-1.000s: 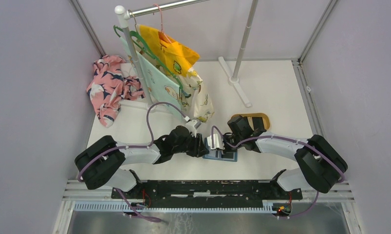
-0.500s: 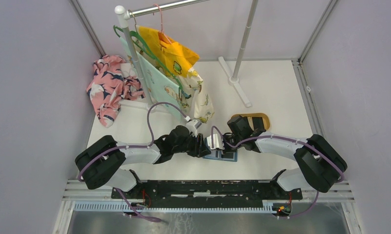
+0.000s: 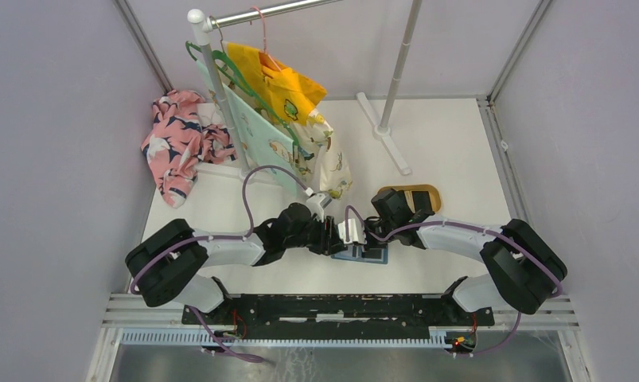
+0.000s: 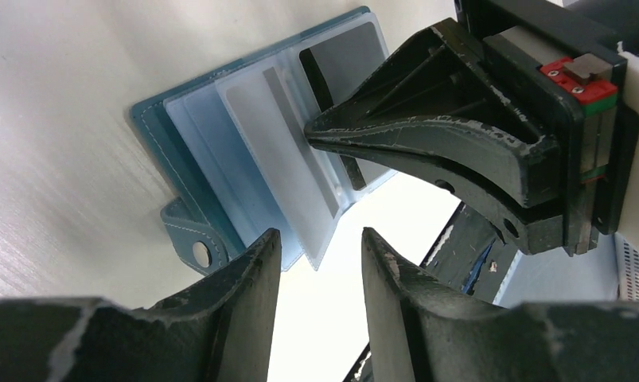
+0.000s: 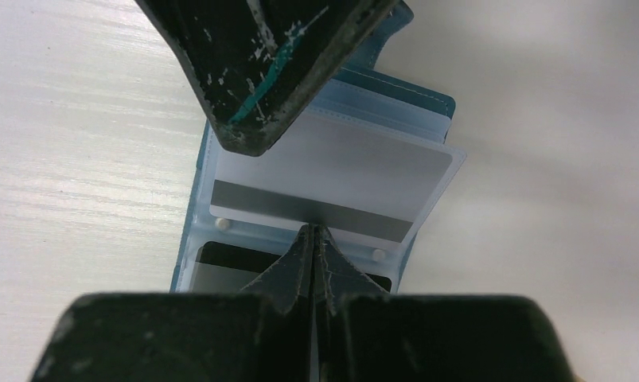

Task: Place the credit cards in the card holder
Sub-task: Turn over the card slot in the card holder.

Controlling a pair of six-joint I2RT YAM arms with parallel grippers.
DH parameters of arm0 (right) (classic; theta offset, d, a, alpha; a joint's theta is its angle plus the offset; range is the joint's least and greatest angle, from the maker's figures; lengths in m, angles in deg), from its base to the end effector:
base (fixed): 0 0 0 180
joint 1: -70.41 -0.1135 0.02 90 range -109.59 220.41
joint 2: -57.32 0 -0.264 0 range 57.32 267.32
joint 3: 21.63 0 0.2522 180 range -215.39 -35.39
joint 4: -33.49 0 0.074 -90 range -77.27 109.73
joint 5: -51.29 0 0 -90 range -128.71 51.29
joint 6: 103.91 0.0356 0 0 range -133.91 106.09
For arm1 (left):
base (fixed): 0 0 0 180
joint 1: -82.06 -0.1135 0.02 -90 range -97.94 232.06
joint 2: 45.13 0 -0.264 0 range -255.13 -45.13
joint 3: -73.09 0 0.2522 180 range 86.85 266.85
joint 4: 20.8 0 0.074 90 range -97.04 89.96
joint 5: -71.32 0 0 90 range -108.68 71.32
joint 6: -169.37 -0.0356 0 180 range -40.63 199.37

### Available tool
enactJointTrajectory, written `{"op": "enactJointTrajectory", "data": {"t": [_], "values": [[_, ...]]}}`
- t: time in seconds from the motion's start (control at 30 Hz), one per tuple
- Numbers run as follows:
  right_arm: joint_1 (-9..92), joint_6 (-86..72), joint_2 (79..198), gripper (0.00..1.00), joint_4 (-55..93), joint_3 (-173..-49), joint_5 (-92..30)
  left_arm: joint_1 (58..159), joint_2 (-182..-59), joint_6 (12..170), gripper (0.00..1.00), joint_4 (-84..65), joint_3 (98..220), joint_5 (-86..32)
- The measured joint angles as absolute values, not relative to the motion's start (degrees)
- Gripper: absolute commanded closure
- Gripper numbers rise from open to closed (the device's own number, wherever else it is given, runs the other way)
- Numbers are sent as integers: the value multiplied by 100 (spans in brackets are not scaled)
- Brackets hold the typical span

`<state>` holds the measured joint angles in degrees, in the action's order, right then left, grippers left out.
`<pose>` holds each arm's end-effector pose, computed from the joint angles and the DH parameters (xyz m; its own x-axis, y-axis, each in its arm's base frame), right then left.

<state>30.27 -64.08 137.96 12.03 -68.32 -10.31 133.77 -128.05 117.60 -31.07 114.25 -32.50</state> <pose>0.1772 0.1716 0.1464 0.1909 -0.7227 -0.6643 -0.9787 -0.0883 -0.1852 0.1595 -0.2157 0.1508 -0.8040 0.0486 -0.5926 0.4976 0.6008 -0.6257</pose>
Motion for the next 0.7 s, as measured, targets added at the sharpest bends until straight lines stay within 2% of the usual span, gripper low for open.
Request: {"op": "enactJointTrajectory", "data": {"t": [0.7], "values": [[3027,-6386,13803,96,1201,-6837,-1033,13377,-13334,11887,54,-3571,11521,-3744]]}}
